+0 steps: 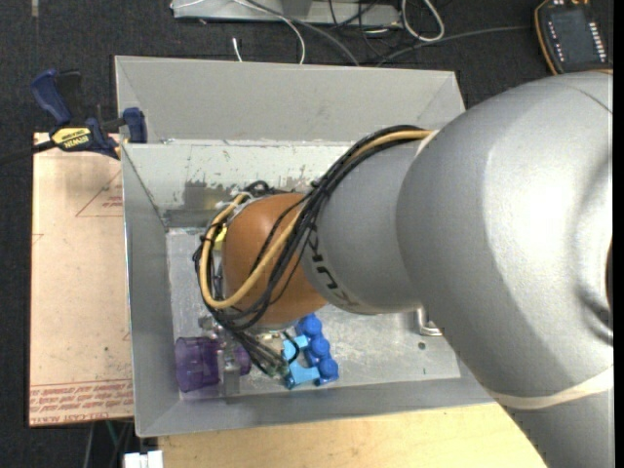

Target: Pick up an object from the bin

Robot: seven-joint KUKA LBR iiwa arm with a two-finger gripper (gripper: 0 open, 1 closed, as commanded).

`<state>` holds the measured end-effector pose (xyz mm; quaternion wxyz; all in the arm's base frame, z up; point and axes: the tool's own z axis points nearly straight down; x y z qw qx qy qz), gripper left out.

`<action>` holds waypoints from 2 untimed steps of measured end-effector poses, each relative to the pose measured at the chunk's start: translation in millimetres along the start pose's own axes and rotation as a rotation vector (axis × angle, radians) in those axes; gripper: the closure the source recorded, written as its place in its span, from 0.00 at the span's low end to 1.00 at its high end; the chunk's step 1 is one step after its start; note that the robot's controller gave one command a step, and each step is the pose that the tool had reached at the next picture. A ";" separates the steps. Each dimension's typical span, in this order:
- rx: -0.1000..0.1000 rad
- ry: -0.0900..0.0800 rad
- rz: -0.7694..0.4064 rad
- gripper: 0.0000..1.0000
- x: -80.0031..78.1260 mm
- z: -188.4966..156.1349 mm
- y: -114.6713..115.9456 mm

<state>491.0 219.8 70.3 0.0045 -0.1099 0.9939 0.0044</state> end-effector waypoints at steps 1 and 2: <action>-0.002 0.004 0.001 1.00 1.5 -30.1 1.4; -0.003 -0.002 0.001 1.00 -0.3 -47.2 2.1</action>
Offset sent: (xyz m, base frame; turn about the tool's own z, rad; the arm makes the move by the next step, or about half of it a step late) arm -0.0025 -0.0001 0.0400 0.0013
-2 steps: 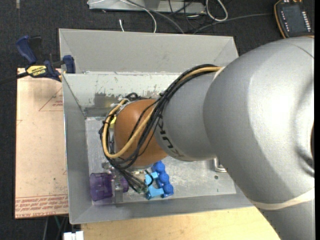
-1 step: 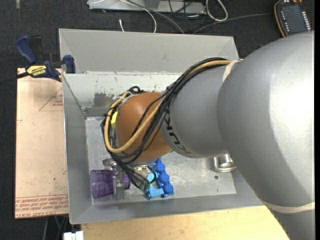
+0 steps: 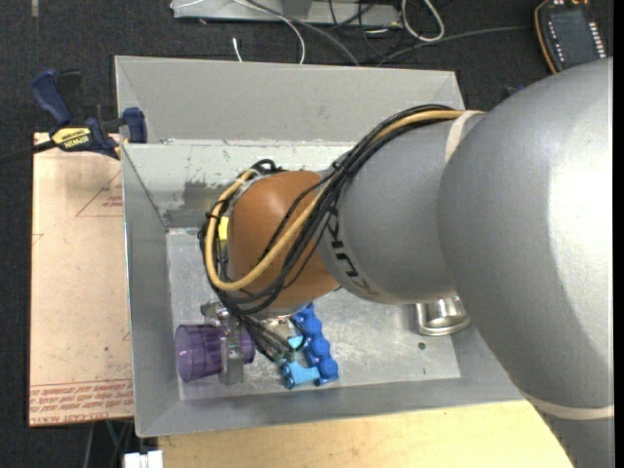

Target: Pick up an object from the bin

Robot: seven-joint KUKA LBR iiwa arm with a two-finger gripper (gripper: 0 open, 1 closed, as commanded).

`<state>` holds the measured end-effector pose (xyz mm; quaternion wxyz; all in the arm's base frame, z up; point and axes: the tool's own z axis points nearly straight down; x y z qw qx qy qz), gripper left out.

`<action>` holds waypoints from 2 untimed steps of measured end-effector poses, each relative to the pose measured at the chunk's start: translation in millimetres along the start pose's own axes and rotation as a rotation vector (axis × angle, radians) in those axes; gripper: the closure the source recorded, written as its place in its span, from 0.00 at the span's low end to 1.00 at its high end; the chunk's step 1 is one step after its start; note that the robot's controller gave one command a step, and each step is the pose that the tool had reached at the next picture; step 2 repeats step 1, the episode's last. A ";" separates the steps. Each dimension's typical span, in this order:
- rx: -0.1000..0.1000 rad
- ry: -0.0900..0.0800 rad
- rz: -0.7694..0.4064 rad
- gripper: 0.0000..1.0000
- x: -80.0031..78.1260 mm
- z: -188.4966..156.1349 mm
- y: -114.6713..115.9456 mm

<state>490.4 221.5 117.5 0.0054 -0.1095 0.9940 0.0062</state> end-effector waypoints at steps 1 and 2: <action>0.001 0.005 0.001 1.00 1.2 -8.5 -0.1; 0.001 0.005 0.001 1.00 1.2 -8.5 -0.1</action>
Offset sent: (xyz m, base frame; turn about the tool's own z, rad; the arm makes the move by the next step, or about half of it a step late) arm -0.0008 -0.0002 0.0071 0.0004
